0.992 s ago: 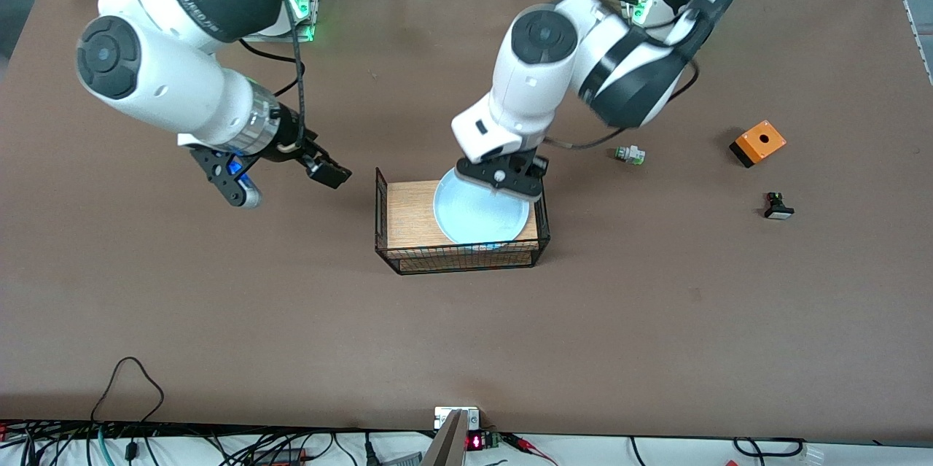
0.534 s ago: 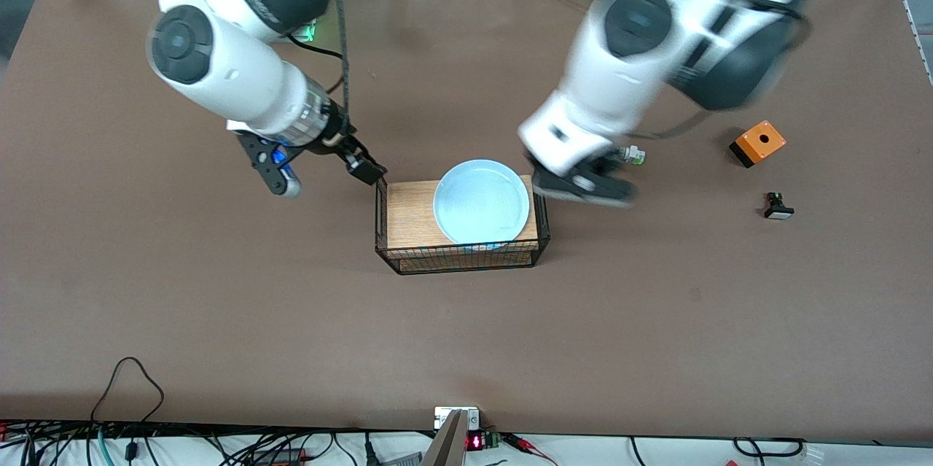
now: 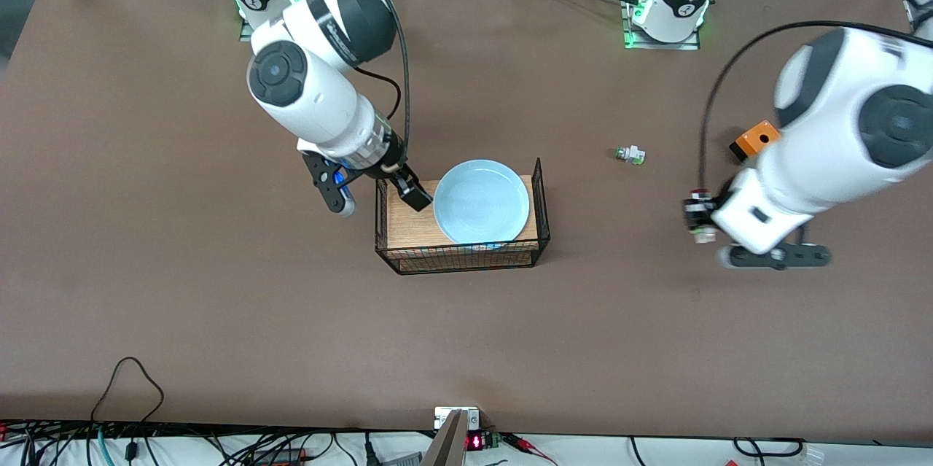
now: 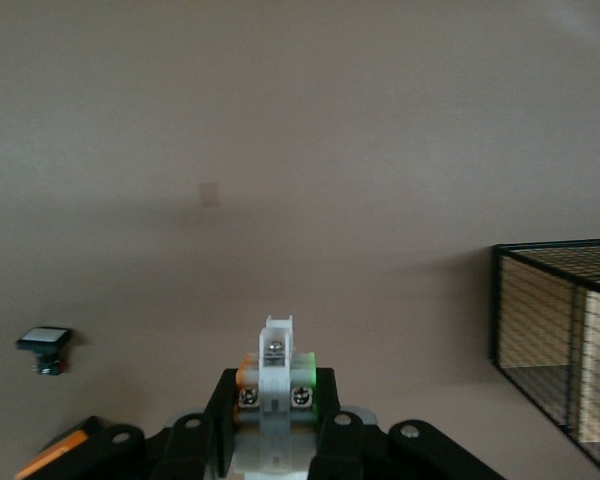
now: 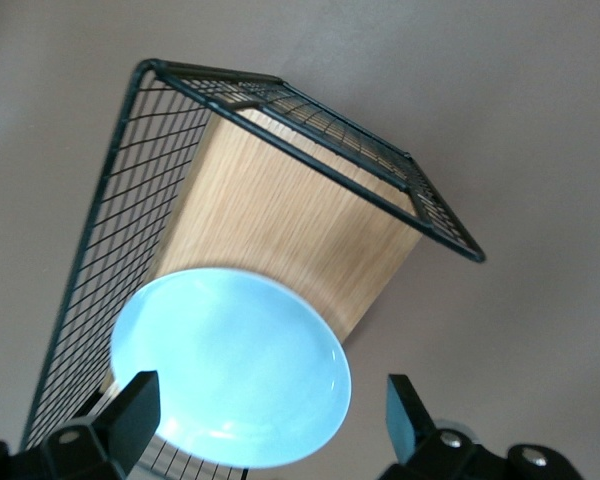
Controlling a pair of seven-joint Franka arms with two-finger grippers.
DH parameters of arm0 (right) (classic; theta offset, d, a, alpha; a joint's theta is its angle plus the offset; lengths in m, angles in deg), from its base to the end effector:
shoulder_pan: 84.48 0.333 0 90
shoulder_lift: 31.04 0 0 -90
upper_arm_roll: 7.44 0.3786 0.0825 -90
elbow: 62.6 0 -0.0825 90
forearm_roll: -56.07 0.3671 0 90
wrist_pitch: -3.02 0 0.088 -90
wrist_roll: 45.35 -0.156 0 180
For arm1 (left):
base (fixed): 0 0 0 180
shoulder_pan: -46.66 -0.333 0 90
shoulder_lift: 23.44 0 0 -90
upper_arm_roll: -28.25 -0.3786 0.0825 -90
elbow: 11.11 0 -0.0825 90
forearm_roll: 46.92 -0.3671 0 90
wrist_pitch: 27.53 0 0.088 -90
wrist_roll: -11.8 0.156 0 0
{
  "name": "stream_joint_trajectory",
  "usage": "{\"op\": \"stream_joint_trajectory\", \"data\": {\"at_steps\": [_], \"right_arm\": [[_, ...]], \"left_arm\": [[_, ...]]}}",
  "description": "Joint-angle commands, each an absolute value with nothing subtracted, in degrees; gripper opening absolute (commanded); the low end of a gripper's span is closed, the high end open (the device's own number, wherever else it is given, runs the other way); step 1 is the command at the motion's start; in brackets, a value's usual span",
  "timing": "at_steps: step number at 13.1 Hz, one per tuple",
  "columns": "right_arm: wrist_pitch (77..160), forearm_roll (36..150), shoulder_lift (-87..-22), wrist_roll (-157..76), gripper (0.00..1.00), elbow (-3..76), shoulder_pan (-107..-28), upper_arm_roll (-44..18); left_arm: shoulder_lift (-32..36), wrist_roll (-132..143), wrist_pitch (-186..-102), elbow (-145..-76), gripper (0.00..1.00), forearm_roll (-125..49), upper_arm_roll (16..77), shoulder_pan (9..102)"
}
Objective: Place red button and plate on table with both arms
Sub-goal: 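Carry the button beside the orange block while the right gripper reaches the plate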
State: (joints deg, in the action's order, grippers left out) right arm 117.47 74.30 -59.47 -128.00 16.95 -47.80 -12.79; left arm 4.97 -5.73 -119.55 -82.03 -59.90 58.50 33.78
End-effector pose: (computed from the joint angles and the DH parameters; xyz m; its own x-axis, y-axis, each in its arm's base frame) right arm 0.6023 0.4211 0.4515 0.5401 -0.8066 -0.2403 -0.8414 -0.5240 -0.1322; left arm 0.6847 -0.0918 0.5133 0.9972 0.0330 -0.0677 0.0328 -0.9995 -0.0039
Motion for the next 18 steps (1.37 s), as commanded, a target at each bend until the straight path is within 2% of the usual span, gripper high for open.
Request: {"op": "stream_joint_trajectory", "data": {"at_steps": [1,5,7,8,11,12,14,16,17,18], "right_arm": [[121.13,73.82,-62.59,-129.28,1.0,15.8,-45.99,-13.24],[123.77,73.12,-65.4,-127.89,1.0,15.8,-45.29,-13.16],[124.57,73.03,-66.28,-127.0,1.0,15.8,-44.67,-13.24],[124.57,73.03,-66.72,-126.91,1.0,15.8,-44.32,-13.24],[125.45,72.94,-68.13,-127.0,0.99,15.8,-44.23,-13.24],[125.45,73.03,-68.31,-127.0,0.99,15.8,-44.23,-13.16],[125.45,72.85,-68.57,-127.0,0.98,15.8,-44.23,-13.24],[125.45,71.98,-68.66,-127.0,0.92,15.8,-43.97,-13.16],[125.45,71.63,-68.84,-127.0,0.86,15.8,-43.62,-13.24],[125.45,71.62,-68.92,-127.18,0.83,15.8,-43.44,-13.24]], "left_arm": [[3.55,1.84,-116.4,-81.77,0.0,-58.09,59.45,27.52],[3.71,2.84,-115.16,-82.57,0.0,-57.91,59.27,25.12],[1.01,3.19,-115.86,-86.24,0.0,-57.91,58.14,25.47],[-0.05,3.54,-115.86,-87.3,0.0,-57.82,55.08,26.96],[-1.82,10.03,-116.21,-88.54,0.0,-51.71,38.58,37.05],[-2.61,10.65,-117.78,-91.07,0.0,-49.93,35.75,38.47],[-7.07,10.83,-126.71,-101.67,0.0,-49.82,35.1,38.57],[-10.07,10.75,-134.99,-110.92,0.0,-49.56,35.1,38.57],[-10.69,10.66,-137.46,-114.0,0.0,-49.47,35.1,38.48],[-10.61,10.66,-138.27,-115.34,0.0,-49.47,35.1,38.31]]}}
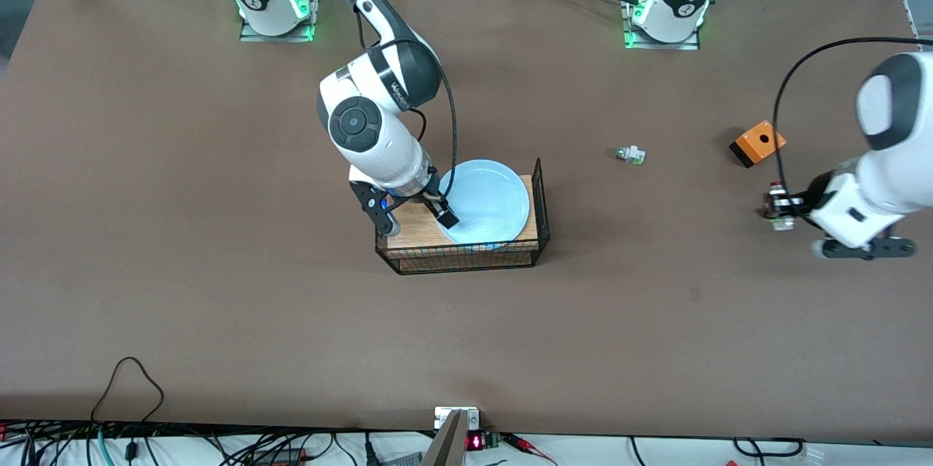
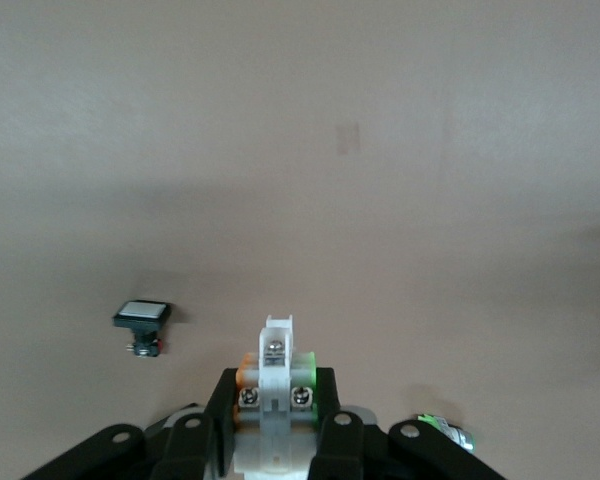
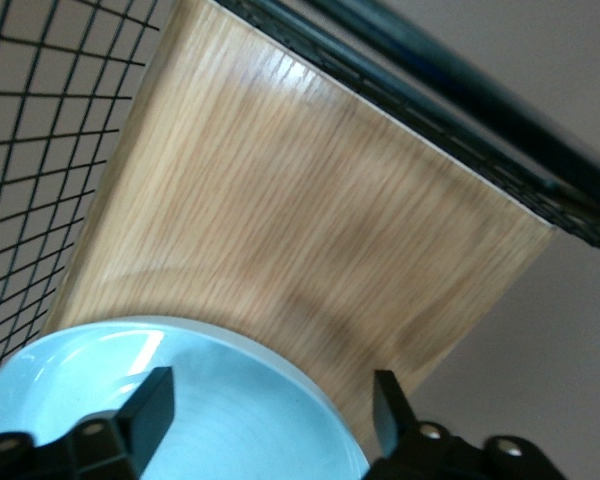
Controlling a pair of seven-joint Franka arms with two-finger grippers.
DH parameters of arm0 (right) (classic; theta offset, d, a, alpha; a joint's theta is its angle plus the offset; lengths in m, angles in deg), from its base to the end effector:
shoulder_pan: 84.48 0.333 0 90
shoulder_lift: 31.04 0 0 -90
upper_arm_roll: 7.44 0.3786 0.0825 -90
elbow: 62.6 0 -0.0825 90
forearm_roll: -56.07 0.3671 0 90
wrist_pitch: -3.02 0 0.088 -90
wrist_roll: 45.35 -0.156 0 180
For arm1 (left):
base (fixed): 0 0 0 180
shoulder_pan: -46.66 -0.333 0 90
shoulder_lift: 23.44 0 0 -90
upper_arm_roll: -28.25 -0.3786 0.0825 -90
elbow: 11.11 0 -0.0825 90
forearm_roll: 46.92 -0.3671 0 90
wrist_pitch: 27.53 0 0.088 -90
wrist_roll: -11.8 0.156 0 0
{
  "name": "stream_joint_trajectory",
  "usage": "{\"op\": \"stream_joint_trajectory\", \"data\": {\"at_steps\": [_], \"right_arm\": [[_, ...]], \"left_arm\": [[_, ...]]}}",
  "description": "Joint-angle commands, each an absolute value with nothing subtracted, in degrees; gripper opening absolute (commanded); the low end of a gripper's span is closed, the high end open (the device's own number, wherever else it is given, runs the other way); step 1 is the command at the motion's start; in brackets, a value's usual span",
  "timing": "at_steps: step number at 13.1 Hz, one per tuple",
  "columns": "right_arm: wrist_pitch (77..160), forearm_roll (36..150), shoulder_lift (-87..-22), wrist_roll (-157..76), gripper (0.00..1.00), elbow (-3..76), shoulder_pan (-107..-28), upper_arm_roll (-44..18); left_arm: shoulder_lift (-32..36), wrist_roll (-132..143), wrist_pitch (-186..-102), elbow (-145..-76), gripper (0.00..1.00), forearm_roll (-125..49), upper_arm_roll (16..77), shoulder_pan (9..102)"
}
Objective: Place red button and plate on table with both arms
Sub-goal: 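Carry the button beside the orange block while the right gripper reaches the plate, then lower the button with the left gripper while the right gripper grips the plate rim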
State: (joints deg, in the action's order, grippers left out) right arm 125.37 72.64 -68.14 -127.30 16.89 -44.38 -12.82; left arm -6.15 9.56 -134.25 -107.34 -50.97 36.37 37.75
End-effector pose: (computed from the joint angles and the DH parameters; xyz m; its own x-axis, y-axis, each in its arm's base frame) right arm 0.6049 0.4675 0.3516 0.5846 -0.7898 -0.1859 -0.8113 -0.5726 -0.1183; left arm 0.6292 0.0257 0.4354 0.9929 0.0339 -0.1143 0.0309 -0.9991 -0.0274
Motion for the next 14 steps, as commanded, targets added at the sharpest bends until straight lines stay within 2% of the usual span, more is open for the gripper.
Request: {"op": "stream_joint_trajectory", "data": {"at_steps": [1,2,6,7,8,9,11,14], "right_arm": [[125.45,71.62,-69.01,-127.26,0.79,15.89,-43.44,-13.16],[125.45,71.62,-69.01,-127.27,0.71,15.89,-43.35,-13.16],[125.45,72.06,-68.92,-127.44,0.24,15.89,-43.0,-13.16],[125.45,72.24,-68.92,-126.92,0.12,15.89,-42.56,-13.16],[125.37,72.24,-69.01,-126.83,0.04,15.89,-42.12,-13.07],[125.02,72.24,-68.93,-126.83,0.0,15.97,-41.42,-13.16],[124.49,72.24,-68.66,-126.74,0.0,16.24,-40.98,-13.16],[120.02,71.45,-67.35,-126.56,0.0,15.97,-40.54,-13.33]], "left_arm": [[-10.18,10.75,-138.62,-115.87,0.0,-49.38,35.1,38.22],[-10.09,10.75,-141.5,-118.14,0.0,-49.38,35.1,38.13],[-10.87,10.75,-154.77,-130.01,0.0,-45.61,34.49,38.74],[-10.79,10.75,-156.28,-131.42,0.0,-45.52,33.36,40.23],[-10.61,10.75,-157.07,-132.31,0.0,-45.43,32.13,41.46],[-10.35,10.75,-157.87,-133.01,0.0,-45.17,32.03,41.65],[-9.65,11.1,-160.32,-134.94,0.0,-45.17,32.03,41.47],[-7.28,11.63,-169.44,-139.33,0.0,-45.17,32.03,41.65]]}}
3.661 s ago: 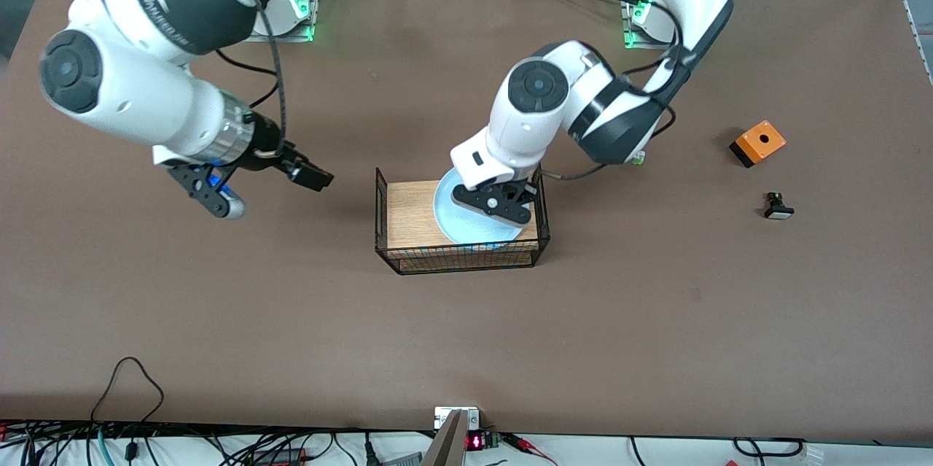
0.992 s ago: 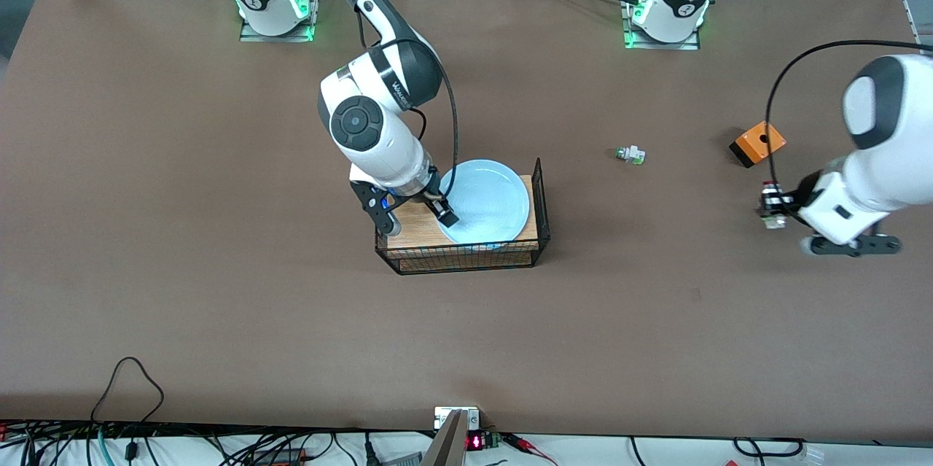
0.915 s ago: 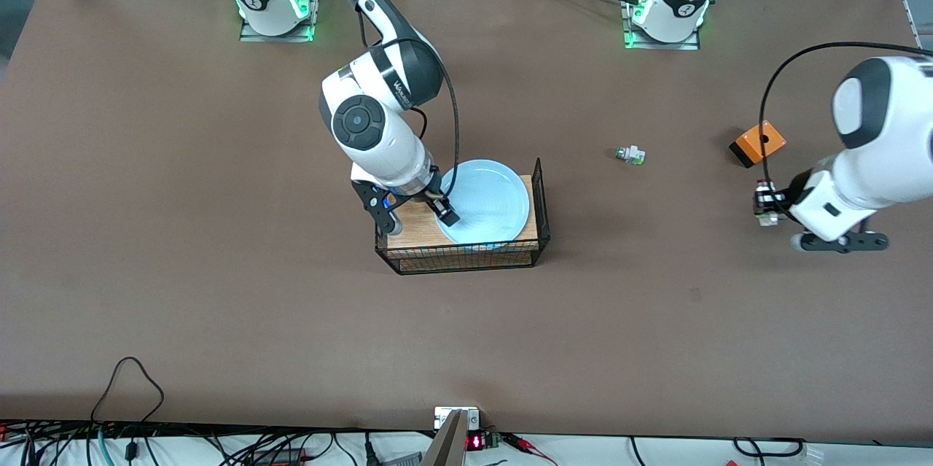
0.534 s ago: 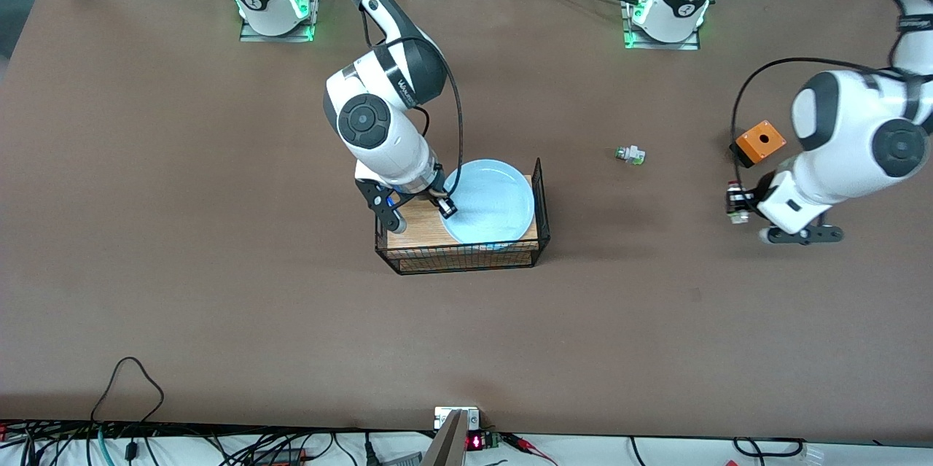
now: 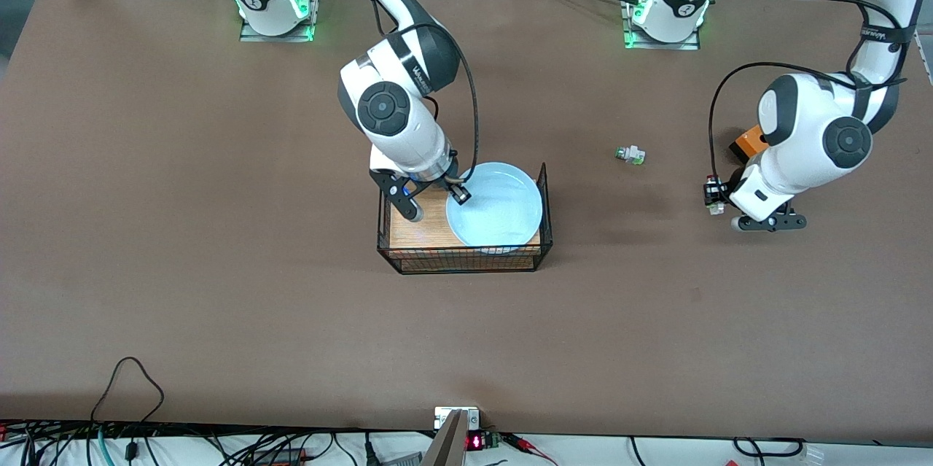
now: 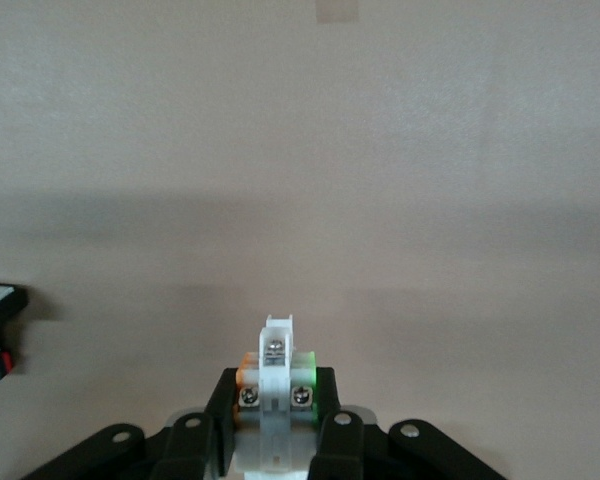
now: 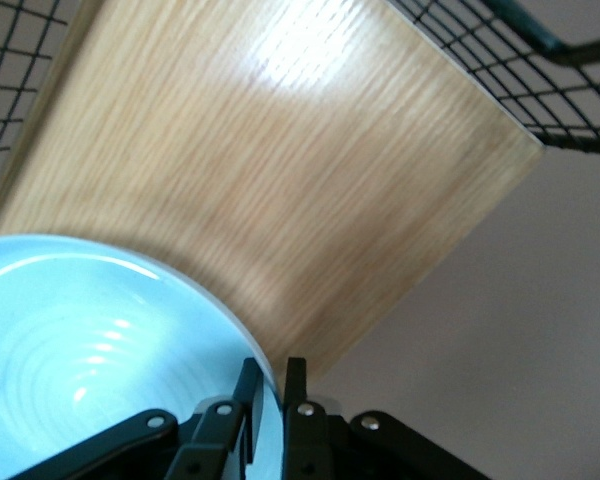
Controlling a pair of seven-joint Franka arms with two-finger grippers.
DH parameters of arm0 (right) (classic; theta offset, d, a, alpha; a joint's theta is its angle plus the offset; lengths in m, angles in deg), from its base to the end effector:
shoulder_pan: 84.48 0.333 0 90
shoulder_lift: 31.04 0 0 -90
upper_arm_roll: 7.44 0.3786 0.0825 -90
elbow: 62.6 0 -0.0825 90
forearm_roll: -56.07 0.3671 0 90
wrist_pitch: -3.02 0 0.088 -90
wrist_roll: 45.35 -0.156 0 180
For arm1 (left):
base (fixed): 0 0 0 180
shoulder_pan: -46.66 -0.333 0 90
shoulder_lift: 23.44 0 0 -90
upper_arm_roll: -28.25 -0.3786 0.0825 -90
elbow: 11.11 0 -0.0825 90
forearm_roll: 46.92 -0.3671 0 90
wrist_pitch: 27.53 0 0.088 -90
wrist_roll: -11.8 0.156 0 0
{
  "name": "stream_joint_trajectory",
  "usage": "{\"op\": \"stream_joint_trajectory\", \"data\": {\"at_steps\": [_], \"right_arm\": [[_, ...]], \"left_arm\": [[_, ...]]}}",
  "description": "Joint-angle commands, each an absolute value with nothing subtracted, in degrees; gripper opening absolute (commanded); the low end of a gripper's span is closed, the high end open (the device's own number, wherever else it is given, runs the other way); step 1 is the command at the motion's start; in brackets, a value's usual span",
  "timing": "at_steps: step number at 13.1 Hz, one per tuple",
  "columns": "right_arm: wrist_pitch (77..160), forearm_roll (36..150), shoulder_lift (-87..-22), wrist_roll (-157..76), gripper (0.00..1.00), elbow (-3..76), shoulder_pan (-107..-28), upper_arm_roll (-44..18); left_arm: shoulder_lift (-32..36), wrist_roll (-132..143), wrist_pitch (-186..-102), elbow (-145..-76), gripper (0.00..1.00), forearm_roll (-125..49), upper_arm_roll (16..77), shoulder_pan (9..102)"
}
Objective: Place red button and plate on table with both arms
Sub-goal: 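Lower the button with the left gripper while the right gripper grips the plate rim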
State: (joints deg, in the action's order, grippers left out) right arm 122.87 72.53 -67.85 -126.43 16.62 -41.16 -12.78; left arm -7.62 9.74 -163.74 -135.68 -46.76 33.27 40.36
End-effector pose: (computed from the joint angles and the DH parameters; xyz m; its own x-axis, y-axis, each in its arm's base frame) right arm 0.5723 0.4990 0.3534 0.6422 -0.7427 -0.1895 -0.7645 -0.6385 -0.0886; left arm 0.5565 0.0130 0.2831 0.9954 0.0618 -0.0728 0.0636 -0.9977 0.0230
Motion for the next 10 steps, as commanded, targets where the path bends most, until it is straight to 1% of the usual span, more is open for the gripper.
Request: {"op": "stream_joint_trajectory", "data": {"at_steps": [1,4,6,7,8,9,10], "right_arm": [[119.22,71.01,-66.99,-126.56,0.0,15.97,-40.54,-13.33],[116.32,67.41,-66.73,-123.15,0.0,16.06,-40.54,-13.33],[112.03,67.4,-65.33,-121.3,0.0,16.15,-40.54,-13.33],[110.53,67.4,-64.36,-120.85,0.0,16.24,-40.71,-13.33],[109.29,67.49,-63.4,-120.85,0.0,16.24,-40.71,-13.33],[107.72,67.84,-62.17,-120.85,0.0,16.24,-40.63,-13.33],[106.13,68.1,-60.94,-120.76,0.0,16.24,-40.62,-13.24]], "left_arm": [[-6.75,11.63,-172.35,-141.09,0.0,-45.17,32.03,41.65],[-5.34,11.63,-178.07,-143.64,0.0,-45.17,32.11,41.65],[-4.2,11.63,-182.55,-145.66,0.0,-45.17,32.2,41.74],[-3.93,11.63,-183.79,-146.02,0.05,-45.17,32.29,41.74],[-3.85,11.63,-183.8,-145.94,0.34,-45.17,32.29,41.91],[-3.93,11.63,-183.71,-145.94,0.6,-45.17,32.38,41.91],[-4.11,11.71,-183.71,-145.85,1.0,-45.17,32.38,41.91]]}}
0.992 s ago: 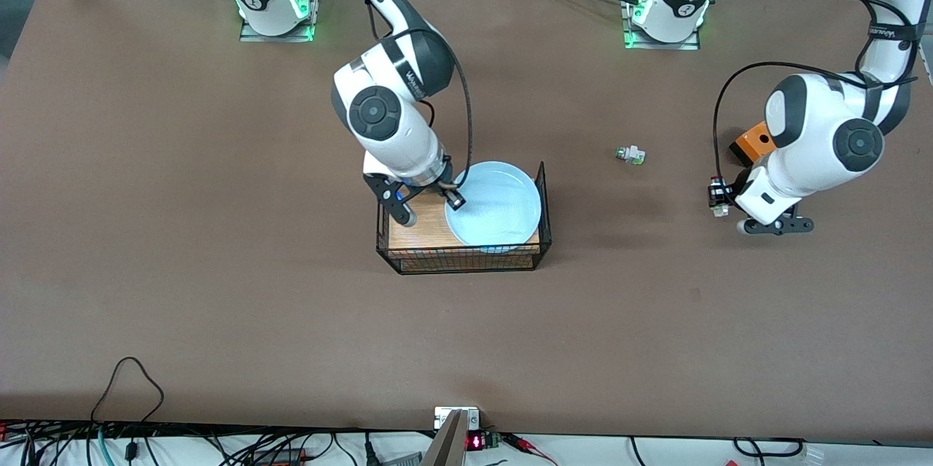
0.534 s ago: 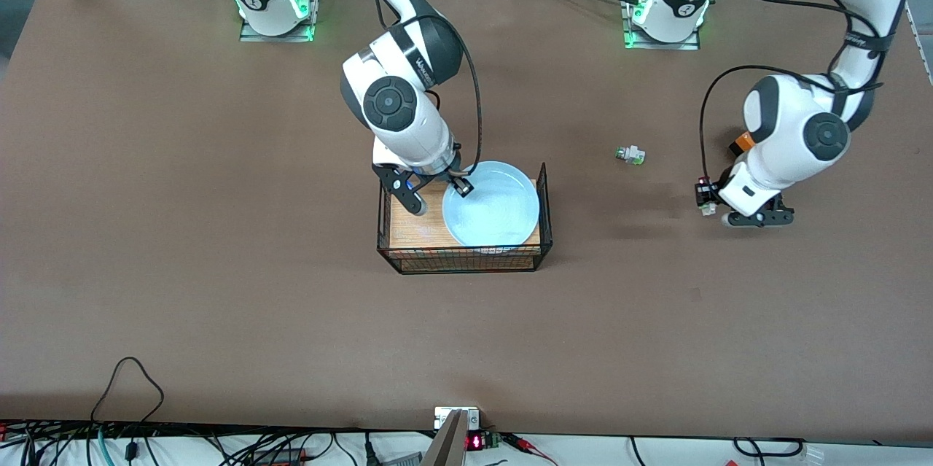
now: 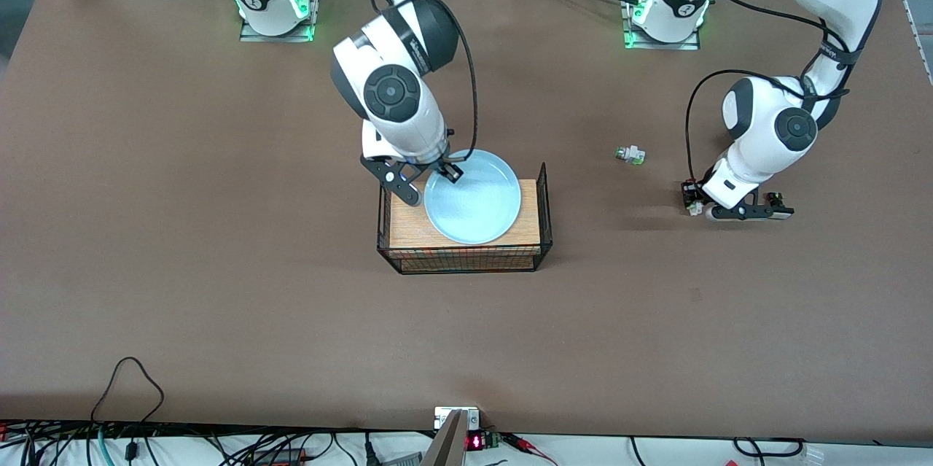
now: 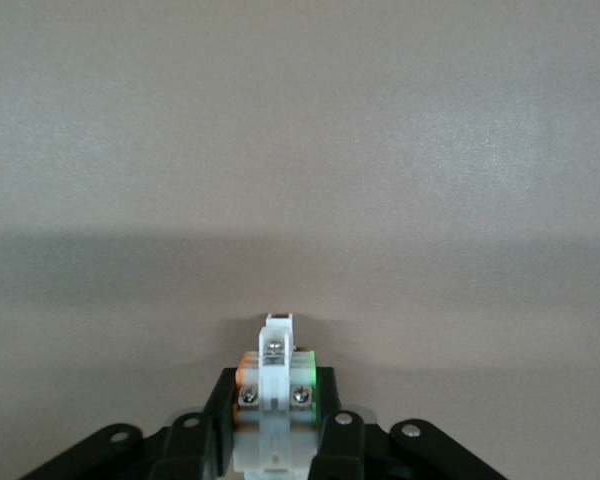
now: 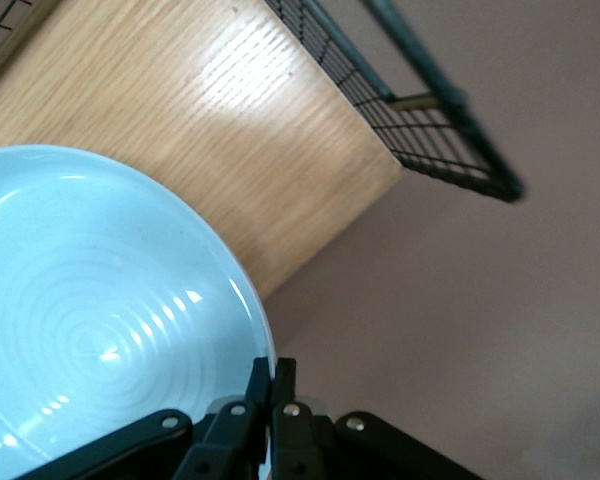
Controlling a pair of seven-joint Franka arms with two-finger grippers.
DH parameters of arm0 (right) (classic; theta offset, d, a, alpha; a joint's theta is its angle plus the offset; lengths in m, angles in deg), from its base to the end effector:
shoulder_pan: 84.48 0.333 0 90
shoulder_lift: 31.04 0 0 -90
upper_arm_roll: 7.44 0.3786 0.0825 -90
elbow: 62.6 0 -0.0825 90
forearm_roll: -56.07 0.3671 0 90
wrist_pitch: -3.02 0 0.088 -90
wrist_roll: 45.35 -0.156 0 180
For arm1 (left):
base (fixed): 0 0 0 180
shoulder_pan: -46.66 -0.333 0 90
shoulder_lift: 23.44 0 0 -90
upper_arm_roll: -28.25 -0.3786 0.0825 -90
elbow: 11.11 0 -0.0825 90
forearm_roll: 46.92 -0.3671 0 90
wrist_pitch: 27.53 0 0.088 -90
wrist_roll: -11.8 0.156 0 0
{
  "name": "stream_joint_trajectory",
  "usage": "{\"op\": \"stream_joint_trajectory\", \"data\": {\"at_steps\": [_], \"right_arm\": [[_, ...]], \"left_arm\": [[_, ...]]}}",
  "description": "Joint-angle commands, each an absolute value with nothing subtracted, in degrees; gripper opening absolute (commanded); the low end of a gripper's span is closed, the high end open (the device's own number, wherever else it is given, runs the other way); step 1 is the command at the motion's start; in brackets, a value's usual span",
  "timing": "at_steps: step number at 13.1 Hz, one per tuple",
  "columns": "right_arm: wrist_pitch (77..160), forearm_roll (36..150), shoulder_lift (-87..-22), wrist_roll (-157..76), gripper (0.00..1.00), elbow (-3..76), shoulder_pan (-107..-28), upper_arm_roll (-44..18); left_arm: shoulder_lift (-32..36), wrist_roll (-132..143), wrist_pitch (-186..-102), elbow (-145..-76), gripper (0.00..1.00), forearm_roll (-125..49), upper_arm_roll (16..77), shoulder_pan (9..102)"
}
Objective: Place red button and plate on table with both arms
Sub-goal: 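Lower the button with the left gripper while the right gripper grips the plate rim, then lift the plate with the right gripper while the left gripper releases the button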
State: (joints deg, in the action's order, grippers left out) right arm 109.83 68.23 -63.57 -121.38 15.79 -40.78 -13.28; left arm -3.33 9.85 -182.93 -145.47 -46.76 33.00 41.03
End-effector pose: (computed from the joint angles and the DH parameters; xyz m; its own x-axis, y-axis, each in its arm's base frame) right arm 0.5452 0.4757 0.3947 0.7403 -0.6538 -0.1563 -0.6574 -0.7527 0.0353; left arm 0.5309 0.0074 0.2105 0.9982 0.0574 0.0162 0.0569 -0.9979 0.0302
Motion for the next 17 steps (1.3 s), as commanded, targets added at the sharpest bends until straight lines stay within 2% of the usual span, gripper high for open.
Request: {"op": "stream_joint_trajectory", "data": {"at_steps": [1,4,8,10,13,14,17], "right_arm": [[104.38,68.28,-59.45,-120.85,0.0,16.15,-40.71,-13.24],[98.4,70.03,-54.88,-121.02,0.0,16.24,-40.71,-13.24],[90.67,70.22,-48.64,-120.59,0.0,16.15,-40.8,-13.24],[85.66,70.57,-45.3,-116.75,0.0,16.24,-41.33,-13.51],[80.73,70.57,-42.74,-107.88,0.0,16.24,-45.96,-13.86],[79.15,70.57,-42.39,-103.23,0.0,16.24,-48.51,-13.86],[76.07,70.57,-42.29,-83.75,0.0,16.41,-59.39,-13.86]], "left_arm": [[-4.54,11.63,-183.63,-145.76,1.0,-45.17,32.55,41.91],[-6.91,11.54,-182.49,-145.32,1.0,-45.17,32.99,41.91],[-11.74,11.54,-168.99,-141.47,1.0,-45.17,33.7,41.74],[-14.03,11.54,-156.19,-134.55,1.0,-45.17,33.7,41.56],[-13.17,11.45,-133.42,-116.64,1.0,-45.25,33.43,41.21],[-12.46,11.36,-128.65,-111.54,1.0,-45.25,33.26,41.12],[-12.37,11.45,-123.43,-104.91,1.0,-45.78,32.82,41.12]]}}
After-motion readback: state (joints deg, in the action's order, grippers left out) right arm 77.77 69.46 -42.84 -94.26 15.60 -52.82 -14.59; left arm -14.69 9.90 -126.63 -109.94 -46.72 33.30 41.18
